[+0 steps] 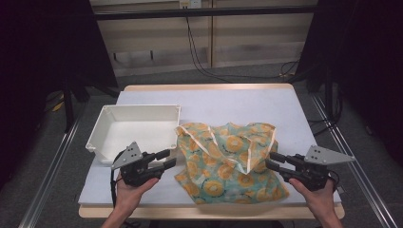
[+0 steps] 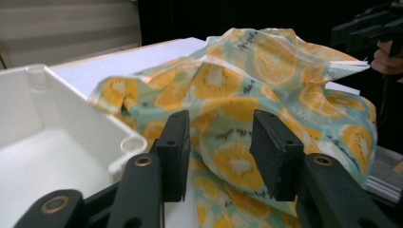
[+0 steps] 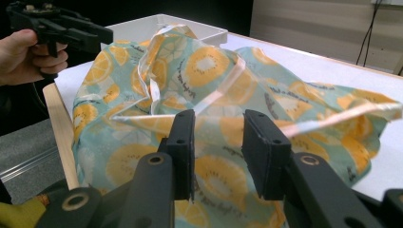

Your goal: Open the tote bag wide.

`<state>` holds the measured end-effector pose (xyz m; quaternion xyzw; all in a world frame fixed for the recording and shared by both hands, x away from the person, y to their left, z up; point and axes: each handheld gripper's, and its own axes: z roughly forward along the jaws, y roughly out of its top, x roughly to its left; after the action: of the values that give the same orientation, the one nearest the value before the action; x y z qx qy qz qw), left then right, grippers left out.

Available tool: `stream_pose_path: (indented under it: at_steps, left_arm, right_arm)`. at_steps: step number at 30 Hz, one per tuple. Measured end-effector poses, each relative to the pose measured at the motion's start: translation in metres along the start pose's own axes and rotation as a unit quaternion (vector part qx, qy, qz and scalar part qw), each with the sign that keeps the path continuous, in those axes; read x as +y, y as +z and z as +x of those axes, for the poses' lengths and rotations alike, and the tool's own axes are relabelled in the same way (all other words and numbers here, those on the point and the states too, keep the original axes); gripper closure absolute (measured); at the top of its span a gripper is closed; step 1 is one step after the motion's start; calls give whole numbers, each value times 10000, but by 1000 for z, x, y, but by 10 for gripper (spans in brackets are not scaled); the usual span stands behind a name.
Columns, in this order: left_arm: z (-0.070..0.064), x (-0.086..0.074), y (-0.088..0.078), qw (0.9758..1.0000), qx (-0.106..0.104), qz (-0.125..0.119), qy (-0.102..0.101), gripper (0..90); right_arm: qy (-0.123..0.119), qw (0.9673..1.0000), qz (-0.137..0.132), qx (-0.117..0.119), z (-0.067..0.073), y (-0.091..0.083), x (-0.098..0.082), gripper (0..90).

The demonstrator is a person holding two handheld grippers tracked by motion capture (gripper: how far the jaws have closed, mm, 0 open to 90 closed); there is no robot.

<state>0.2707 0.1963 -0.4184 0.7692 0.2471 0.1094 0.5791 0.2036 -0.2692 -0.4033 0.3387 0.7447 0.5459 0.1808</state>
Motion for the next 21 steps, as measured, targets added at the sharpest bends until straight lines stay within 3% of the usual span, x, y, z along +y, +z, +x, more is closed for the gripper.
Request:
stream_pose_path:
  at_steps: [5, 10, 12, 14, 21]
  left_arm:
    - [0, 9, 10, 9999, -99, 20, 33, 618]
    - [1, 21, 22, 9994, -307, -32, 135, 643]
    - [2, 28, 30, 9991, -391, -138, 64, 646]
    - [2, 35, 36, 9991, -385, -98, 173, 636]
    - [4, 49, 59, 9985, -533, -74, 139, 556]
  right_arm:
    - [2, 9999, -3, 115, -2, 7, 5, 678]
    - [-37, 9995, 171, 268, -5, 23, 13, 723]
    - [-44, 9994, 207, 272, -6, 27, 16, 722]
    - [-76, 9994, 202, 276, -9, 30, 23, 707]
    - [-182, 9991, 309, 235, -18, 41, 39, 604]
